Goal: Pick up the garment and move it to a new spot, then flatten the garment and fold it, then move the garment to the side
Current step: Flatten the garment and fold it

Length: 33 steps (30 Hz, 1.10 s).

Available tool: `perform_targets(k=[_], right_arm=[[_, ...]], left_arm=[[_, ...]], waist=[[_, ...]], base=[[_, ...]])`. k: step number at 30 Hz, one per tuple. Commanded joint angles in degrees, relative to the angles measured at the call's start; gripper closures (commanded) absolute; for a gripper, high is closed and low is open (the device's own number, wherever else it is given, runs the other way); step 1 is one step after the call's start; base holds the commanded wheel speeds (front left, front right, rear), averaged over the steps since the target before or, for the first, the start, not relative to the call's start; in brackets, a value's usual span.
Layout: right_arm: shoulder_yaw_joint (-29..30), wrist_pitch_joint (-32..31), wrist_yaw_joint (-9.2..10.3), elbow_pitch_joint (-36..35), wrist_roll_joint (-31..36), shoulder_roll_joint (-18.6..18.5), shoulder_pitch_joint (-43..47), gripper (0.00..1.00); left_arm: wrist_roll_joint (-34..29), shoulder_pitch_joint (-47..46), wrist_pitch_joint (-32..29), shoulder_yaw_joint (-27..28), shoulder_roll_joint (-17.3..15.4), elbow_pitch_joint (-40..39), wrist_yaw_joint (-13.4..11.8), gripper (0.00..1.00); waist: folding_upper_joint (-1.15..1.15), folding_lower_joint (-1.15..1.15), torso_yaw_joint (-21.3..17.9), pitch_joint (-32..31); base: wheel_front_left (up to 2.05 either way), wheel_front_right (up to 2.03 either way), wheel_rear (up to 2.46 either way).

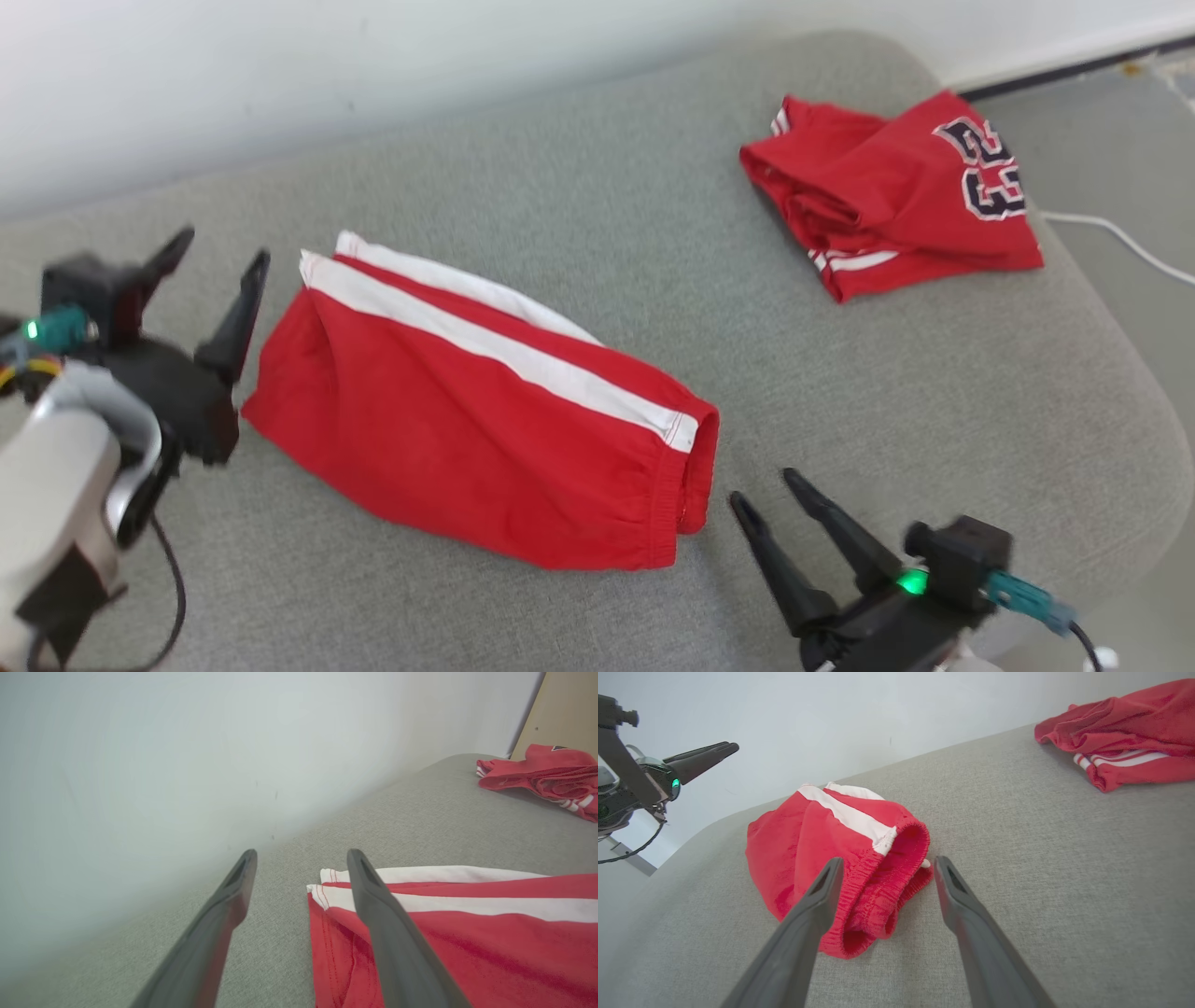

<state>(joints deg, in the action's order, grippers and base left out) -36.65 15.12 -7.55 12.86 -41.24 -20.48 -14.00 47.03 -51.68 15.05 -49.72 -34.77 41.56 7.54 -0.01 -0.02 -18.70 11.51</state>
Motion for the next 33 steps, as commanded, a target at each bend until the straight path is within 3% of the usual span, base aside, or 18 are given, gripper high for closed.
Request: perform_targets(k=[1,7,12,17,33], right_arm=[[0.5,0.0,0.16,-0.4,0.7,0.1,0.7,0.0],[8.7,0.0,0.16,-6.1,7.8,3.4,7.6,0.0],[13.2,0.0,0.16,-10.8,14.3,6.4,12.0,0.0],[13.8,0.0,0.16,-12.0,16.6,8.4,13.0,0.0],[12.1,0.0,0.16,-11.0,17.8,11.6,8.2,0.0]], left_arm=[[-0.7,1.3,0.1,0.1,-0.1,-0.1,-0.2,0.0],[-3.6,7.4,0.1,4.0,-0.7,-2.5,-0.2,0.0],[-4.8,9.3,0.1,4.1,-1.3,-2.0,-0.2,0.0],[-3.5,7.2,-1.8,0.7,-2.4,-1.3,-0.2,0.0],[5.6,-4.2,-20.2,-13.7,-7.9,-2.0,-0.2,0.0]], waist=[[0.01,0.02,0.1,-2.7],[0.01,0.02,0.0,-5.2],[0.01,0.02,-0.1,-5.4],[0.01,0.02,-0.9,-4.1],[0.01,0.02,-6.3,3.4]], base=[[0.0,0.0,0.0],[0.0,0.0,0.0],[0.0,0.0,0.0],[0.0,0.0,0.0],[0.0,0.0,0.0]])
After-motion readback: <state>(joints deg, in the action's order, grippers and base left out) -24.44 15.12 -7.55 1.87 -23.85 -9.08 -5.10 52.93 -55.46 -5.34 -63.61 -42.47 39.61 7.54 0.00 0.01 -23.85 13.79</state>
